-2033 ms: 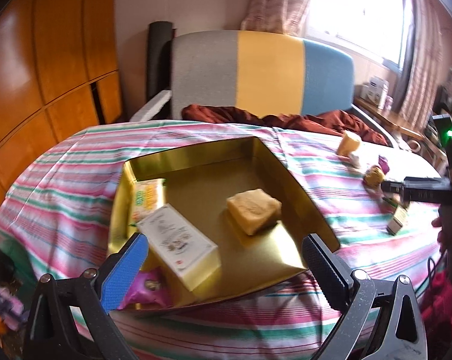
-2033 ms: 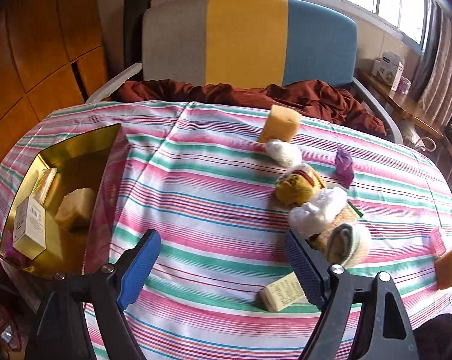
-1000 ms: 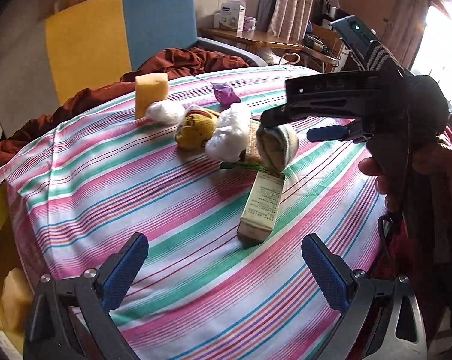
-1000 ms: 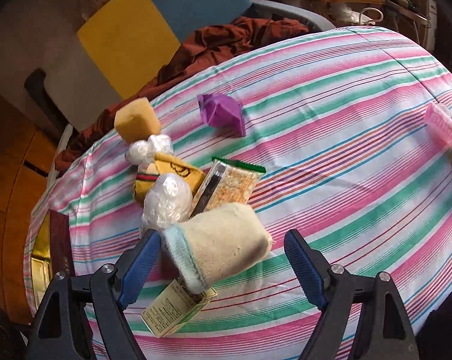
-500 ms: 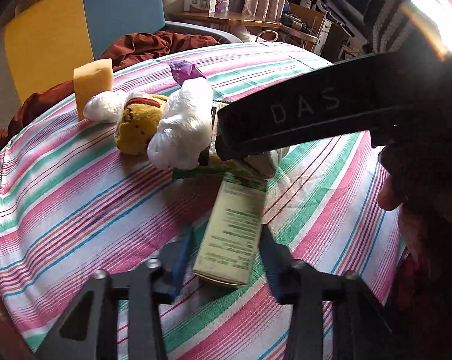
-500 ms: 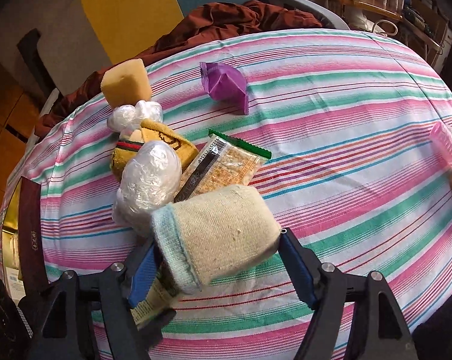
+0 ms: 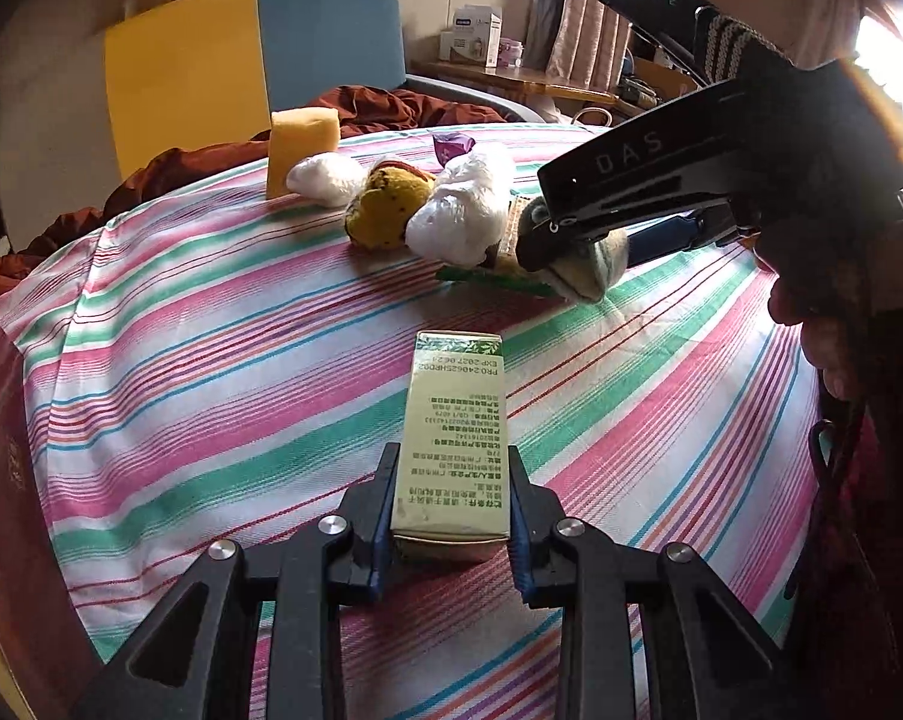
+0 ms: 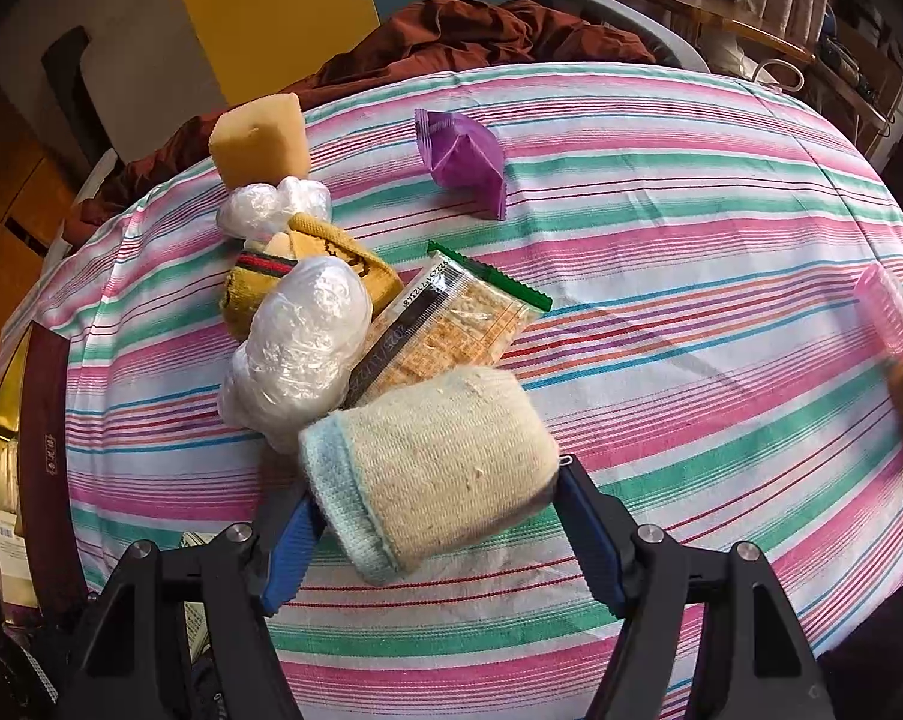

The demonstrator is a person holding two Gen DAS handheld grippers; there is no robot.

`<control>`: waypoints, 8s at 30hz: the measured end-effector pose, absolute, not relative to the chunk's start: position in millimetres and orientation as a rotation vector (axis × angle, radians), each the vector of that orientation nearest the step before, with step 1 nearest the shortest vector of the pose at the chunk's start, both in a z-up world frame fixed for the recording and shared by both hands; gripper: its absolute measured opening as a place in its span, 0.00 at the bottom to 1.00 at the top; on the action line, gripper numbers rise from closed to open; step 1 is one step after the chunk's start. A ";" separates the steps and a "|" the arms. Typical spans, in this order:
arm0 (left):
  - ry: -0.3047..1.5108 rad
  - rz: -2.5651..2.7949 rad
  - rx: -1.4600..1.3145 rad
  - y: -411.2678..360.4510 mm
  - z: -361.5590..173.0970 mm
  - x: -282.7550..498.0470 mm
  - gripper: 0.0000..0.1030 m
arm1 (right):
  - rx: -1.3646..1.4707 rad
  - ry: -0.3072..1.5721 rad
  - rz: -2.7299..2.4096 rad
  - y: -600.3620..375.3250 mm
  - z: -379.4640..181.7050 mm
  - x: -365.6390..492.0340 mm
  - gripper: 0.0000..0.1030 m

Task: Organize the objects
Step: 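Carry the green-labelled box into the gold tray with the left tool and release, then carry the cream knit sock into the gold tray with the right tool and release, then grasp the clear plastic bag on the table with the left tool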

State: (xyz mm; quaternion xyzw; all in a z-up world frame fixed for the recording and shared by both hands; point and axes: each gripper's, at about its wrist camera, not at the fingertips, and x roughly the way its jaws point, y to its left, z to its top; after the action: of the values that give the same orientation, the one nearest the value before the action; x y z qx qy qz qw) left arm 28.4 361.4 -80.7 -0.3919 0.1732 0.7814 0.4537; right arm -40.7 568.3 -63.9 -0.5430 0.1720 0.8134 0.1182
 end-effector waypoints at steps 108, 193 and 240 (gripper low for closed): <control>-0.058 2.706 -1.006 58.8 24.1 -40.5 0.64 | -1.801 -0.136 2.640 435.9 -66.7 -25.7 0.71; 0.208 2.423 -0.906 174.0 42.1 -10.2 1.00 | -1.142 0.862 2.308 637.8 -25.1 -22.7 0.84; 0.078 1.971 -1.289 387.5 -73.8 -75.3 0.64 | -1.272 1.130 2.236 657.1 -55.8 -23.3 0.84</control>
State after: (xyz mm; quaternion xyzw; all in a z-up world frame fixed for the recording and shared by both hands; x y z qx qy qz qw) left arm -75.3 387.5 -73.8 -0.5054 0.0305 0.7728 0.3825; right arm -23.3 657.1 -55.8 -0.4464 0.3968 0.7848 0.1653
